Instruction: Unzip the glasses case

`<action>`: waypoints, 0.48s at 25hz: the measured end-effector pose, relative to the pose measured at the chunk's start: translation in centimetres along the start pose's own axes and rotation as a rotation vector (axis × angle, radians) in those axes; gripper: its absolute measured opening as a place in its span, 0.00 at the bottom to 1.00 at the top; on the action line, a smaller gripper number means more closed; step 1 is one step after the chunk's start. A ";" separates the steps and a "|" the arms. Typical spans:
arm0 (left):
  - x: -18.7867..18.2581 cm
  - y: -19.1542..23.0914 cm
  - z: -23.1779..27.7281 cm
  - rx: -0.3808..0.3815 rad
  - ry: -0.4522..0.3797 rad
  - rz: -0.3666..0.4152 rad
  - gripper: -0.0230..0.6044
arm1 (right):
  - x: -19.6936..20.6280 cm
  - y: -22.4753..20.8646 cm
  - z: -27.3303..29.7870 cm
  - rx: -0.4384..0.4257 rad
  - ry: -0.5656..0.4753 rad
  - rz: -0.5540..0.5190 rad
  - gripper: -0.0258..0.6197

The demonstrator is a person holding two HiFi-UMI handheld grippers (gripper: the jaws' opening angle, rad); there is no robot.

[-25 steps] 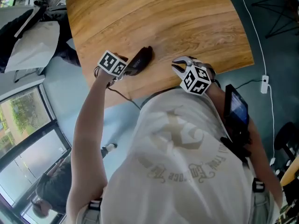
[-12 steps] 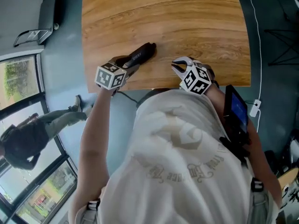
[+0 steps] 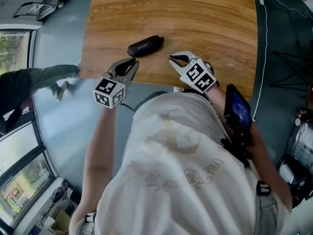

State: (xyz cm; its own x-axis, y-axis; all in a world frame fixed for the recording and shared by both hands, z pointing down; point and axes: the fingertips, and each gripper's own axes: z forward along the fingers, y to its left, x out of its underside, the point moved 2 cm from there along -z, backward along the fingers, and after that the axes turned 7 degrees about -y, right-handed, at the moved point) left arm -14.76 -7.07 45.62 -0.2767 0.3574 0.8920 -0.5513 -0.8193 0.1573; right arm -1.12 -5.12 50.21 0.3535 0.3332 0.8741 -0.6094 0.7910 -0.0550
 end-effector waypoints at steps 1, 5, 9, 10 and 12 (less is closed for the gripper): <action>0.2 -0.1 -0.6 -0.013 -0.035 -0.020 0.10 | -0.3 0.3 0.1 -0.007 -0.004 0.005 0.09; 2.2 -1.0 -2.5 -0.046 -0.105 -0.075 0.04 | -0.8 2.0 0.2 -0.036 -0.040 0.062 0.09; 4.2 -2.9 -3.9 -0.040 -0.141 -0.151 0.04 | -0.7 4.6 -0.8 -0.049 -0.099 0.182 0.08; 4.6 -3.5 -4.4 -0.040 -0.148 -0.165 0.04 | -0.8 5.4 -1.0 -0.049 -0.106 0.195 0.08; 5.5 -4.3 -5.6 -0.042 -0.157 -0.181 0.04 | -0.8 7.0 -1.2 -0.052 -0.109 0.203 0.07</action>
State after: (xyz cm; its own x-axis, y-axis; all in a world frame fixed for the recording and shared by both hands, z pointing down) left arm -18.34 0.95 47.51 -0.0461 0.4199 0.9064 -0.6141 -0.7276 0.3058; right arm -4.82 0.77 48.61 0.1469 0.4329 0.8894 -0.6217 0.7398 -0.2573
